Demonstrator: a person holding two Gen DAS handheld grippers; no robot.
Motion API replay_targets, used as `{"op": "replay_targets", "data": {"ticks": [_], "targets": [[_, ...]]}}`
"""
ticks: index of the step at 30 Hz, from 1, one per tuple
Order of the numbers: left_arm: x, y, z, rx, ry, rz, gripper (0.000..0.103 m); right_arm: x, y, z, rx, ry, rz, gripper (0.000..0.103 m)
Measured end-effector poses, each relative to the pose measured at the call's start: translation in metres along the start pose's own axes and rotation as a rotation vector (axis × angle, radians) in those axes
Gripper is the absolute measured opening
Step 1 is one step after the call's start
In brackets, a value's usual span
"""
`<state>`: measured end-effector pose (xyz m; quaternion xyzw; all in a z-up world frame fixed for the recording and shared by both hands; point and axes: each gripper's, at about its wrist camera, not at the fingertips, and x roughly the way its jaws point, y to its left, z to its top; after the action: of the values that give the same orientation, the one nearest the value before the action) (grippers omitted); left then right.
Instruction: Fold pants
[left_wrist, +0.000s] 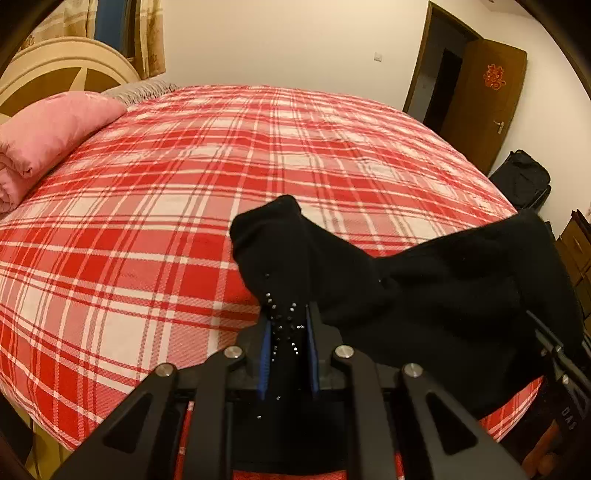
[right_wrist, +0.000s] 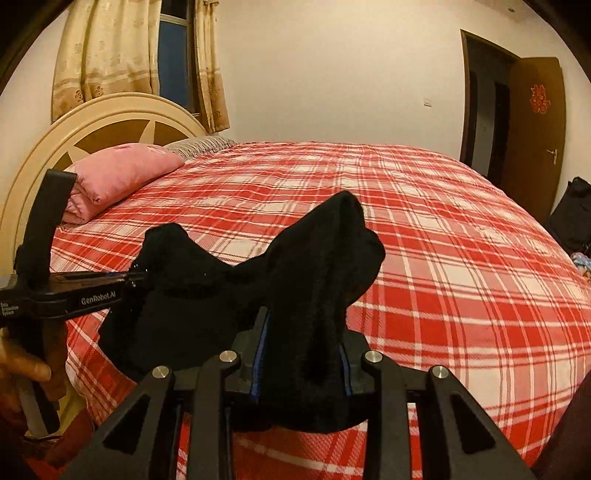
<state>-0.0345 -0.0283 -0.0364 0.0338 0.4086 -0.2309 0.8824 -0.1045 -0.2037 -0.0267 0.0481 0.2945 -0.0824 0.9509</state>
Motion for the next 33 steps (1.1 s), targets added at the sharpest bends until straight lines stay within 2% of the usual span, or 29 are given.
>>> {"op": "replay_targets", "data": {"ticks": [5,10,13,18,23,33], "targets": [[0.004,0.006,-0.002,-0.025,0.012,-0.026,0.016,-0.001,0.002,0.002,0.004,0.0,-0.007,0.032],[0.006,0.032,-0.004,-0.137,0.014,-0.171,0.015,-0.002,0.0,0.002,0.019,0.002,-0.016,0.032],[0.006,0.045,-0.006,-0.195,0.018,-0.213,0.014,-0.002,0.0,0.005,0.025,-0.001,-0.006,0.032],[0.0,0.048,-0.004,-0.195,0.002,-0.188,0.014,-0.002,0.011,0.01,-0.005,-0.019,0.01,0.032],[-0.005,0.05,0.003,-0.174,-0.015,-0.13,0.014,0.003,0.021,0.019,-0.021,-0.035,0.033,0.032],[-0.02,0.087,0.019,-0.204,-0.084,-0.014,0.014,0.022,0.061,0.047,-0.086,-0.08,0.113,0.032]]}}
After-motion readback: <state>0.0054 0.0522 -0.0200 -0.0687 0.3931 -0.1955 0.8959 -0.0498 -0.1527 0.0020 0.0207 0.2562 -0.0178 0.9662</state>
